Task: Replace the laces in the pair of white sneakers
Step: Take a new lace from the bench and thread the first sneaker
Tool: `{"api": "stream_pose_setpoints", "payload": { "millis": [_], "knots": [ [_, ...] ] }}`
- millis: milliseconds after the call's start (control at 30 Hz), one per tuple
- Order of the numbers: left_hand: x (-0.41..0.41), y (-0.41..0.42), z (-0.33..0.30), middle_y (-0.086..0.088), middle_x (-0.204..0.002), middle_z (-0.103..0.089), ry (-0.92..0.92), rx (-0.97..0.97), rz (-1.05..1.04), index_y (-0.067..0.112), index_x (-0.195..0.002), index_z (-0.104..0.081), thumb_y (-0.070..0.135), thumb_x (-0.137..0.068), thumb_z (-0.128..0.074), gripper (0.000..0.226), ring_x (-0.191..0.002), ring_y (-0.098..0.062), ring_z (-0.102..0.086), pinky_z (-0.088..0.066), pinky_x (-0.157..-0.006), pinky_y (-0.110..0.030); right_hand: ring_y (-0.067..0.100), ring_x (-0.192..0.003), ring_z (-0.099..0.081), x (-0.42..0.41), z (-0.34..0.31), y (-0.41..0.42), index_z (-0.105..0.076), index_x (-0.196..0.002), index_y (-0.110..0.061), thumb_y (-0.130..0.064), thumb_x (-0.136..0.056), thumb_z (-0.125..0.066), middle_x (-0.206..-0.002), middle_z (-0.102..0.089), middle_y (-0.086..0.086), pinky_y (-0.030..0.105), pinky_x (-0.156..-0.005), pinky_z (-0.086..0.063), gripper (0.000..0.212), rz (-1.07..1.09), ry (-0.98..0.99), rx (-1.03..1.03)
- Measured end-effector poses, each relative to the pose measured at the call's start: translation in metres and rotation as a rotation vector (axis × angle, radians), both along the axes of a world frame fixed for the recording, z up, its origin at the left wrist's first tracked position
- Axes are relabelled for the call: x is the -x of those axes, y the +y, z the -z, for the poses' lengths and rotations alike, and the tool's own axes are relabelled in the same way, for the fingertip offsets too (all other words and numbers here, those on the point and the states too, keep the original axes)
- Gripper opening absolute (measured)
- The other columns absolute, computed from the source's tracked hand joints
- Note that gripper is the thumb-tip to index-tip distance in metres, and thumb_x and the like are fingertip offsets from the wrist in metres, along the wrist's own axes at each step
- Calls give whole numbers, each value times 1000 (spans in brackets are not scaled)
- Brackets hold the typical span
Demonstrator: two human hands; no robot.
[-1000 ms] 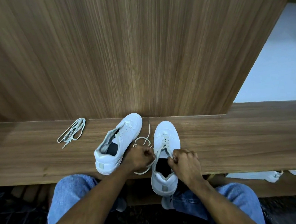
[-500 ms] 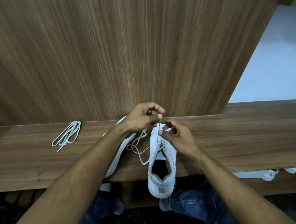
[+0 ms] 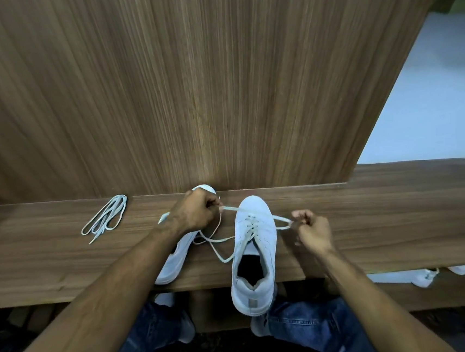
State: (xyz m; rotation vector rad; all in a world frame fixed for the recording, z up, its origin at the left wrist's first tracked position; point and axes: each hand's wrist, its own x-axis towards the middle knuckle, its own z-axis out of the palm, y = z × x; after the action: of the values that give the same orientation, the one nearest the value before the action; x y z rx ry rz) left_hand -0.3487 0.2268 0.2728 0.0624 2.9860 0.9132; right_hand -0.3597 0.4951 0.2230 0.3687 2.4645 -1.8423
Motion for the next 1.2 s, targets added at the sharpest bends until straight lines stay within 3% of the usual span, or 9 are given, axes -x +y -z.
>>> {"api": "stream_pose_setpoints", "payload": {
  "millis": [133, 300, 467, 633, 800, 933, 1000, 1100, 1200],
  "knots": [
    [-1, 33, -7, 4, -79, -71, 58, -70, 111, 17, -88, -75, 24, -89, -66, 11, -74, -8, -62, -51, -72, -29, 8, -65, -54, -4, -14, -27, -62, -111, -29, -15, -81, -72, -72, -56, -9, 30, -69, -49, 35, -342, 235, -251],
    [0, 46, -3, 17, -66, -63, 81, -132, 126, 16, -89, -76, 25, -88, -68, 12, -59, 9, -53, -42, -62, -17, 9, -65, -59, -3, -33, -44, -73, -83, -22, -21, -88, -64, -71, -68, -8, 25, -63, -45, 10, -384, 359, -456],
    [-6, 6, 16, 13, -65, -64, 20, -179, -32, 27, -76, -72, 29, -86, -68, 10, -62, -1, -56, -47, -69, -25, 13, -51, -59, 13, -17, -2, -71, -63, -18, -12, -79, -62, -53, -64, -4, 33, -58, -55, 18, 17, 137, -26],
    [-12, -14, 24, 14, -78, -70, 91, -257, -154, 25, -74, -70, 19, -87, -68, 15, -78, -3, -64, -49, -76, -27, 4, -35, -46, 10, -13, 29, -60, -71, -9, 2, -89, -59, -57, -55, 8, 22, -39, -49, 20, 226, -10, 313],
    [-17, 3, 16, 2, -75, -68, 136, -855, -408, 14, -74, -69, 13, -84, -72, 10, -70, -2, -62, -48, -74, -24, 6, -35, -49, 5, -1, 26, -62, -76, -6, 5, -88, -54, -53, -57, 6, 21, -39, -48, 19, 232, -70, 327],
    [-13, 16, -6, -6, -93, -71, 126, -1439, -572, 16, -77, -64, 16, -82, -74, 12, -95, -16, -67, -52, -82, -31, 12, -48, -58, 1, 1, 12, -66, -80, -8, 1, -88, -58, -63, -65, 8, 22, -48, -52, 15, 98, -162, 312],
    [-9, 23, -20, -11, -99, -72, 206, -1567, -579, 15, -75, -60, 11, -82, -73, 15, -101, -22, -67, -52, -88, -34, 14, -60, -63, -3, 0, 2, -68, -90, -12, -2, -88, -63, -76, -70, 9, 23, -54, -54, 12, -12, -163, 330],
    [-3, 35, -32, -16, -85, -71, 389, -1331, -528, 8, -73, -60, 0, -78, -74, 17, -82, -22, -69, -54, -83, -33, 15, -72, -64, -11, 5, -12, -60, -111, -21, -4, -87, -66, -80, -69, 4, 29, -67, -55, 30, -197, -81, 255],
    [-3, 43, -23, -2, -70, -67, 457, -858, -339, 15, -71, -65, -1, -79, -74, 19, -61, -4, -58, -50, -64, -19, 12, -66, -58, -25, 15, -23, -61, -103, -19, -21, -78, -79, -71, -61, 0, 28, -66, -48, 30, -336, 47, -39]
  ]
}}
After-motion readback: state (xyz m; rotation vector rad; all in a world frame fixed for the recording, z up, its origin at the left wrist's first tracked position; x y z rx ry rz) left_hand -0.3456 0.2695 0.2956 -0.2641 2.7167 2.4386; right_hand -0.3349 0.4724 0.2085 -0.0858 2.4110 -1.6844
